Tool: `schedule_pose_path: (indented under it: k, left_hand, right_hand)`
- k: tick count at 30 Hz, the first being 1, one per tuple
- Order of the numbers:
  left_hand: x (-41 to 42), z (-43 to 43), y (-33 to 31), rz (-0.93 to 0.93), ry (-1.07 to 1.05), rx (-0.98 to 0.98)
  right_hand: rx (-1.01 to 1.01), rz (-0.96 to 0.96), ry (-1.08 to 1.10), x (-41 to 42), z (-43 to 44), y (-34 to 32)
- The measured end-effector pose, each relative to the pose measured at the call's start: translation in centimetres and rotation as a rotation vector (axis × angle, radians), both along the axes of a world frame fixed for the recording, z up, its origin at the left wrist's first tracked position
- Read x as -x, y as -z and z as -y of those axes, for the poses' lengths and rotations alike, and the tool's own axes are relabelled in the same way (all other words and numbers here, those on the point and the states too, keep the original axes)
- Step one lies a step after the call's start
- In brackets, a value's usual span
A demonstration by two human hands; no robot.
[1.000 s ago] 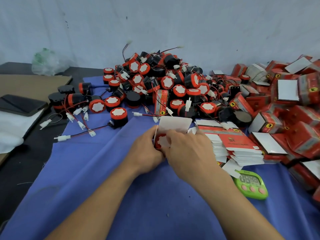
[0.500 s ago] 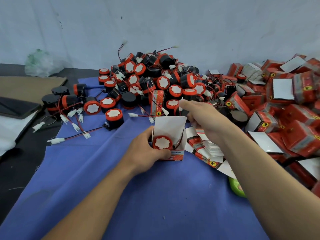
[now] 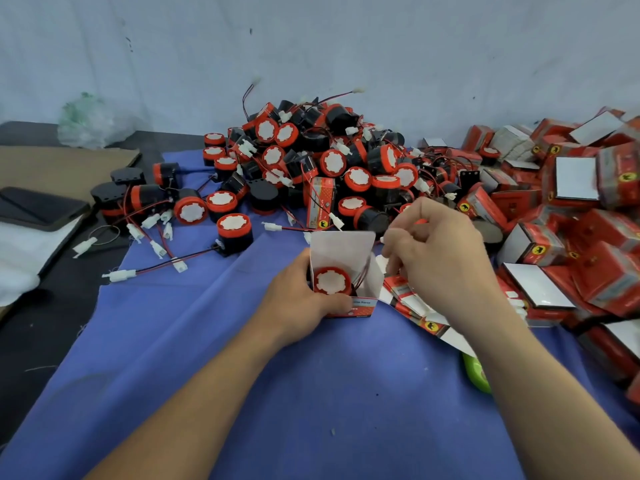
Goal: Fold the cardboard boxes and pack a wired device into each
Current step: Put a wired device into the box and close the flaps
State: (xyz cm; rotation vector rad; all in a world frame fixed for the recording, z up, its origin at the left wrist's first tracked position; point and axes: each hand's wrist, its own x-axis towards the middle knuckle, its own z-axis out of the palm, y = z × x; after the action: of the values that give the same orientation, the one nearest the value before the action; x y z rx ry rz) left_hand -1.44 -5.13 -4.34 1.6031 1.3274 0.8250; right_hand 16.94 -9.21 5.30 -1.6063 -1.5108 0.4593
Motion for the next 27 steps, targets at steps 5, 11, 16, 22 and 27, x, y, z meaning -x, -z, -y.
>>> schedule_pose_path:
  k: [5, 11, 16, 22, 27]
  left_hand:
    - [-0.5, 0.7, -0.4, -0.092, 0.017, -0.041]
    - [-0.4, 0.6, -0.3, -0.083, 0.041, -0.04]
    - [-0.5, 0.6, -0.5, -0.105, 0.06, -0.051]
    - [-0.3, 0.4, -0.4, -0.101, 0.051, -0.029]
    - [-0.2, 0.3, -0.3, -0.084, 0.042, -0.014]
  right_hand:
    - [-0.002, 0.283, 0.134, -1.1, 0.7, 0.9]
    - [-0.016, 0.29, -0.201, 0.1, 1.2, 0.1]
    - [-0.109, 0.177, -0.121, 1.0, 0.2, -0.3]
    - [0.179, 0.428, -0.233, 1.3, 0.3, -0.2]
    - [0.23, 0.727, -0.11, 0.9, 0.6, -0.1]
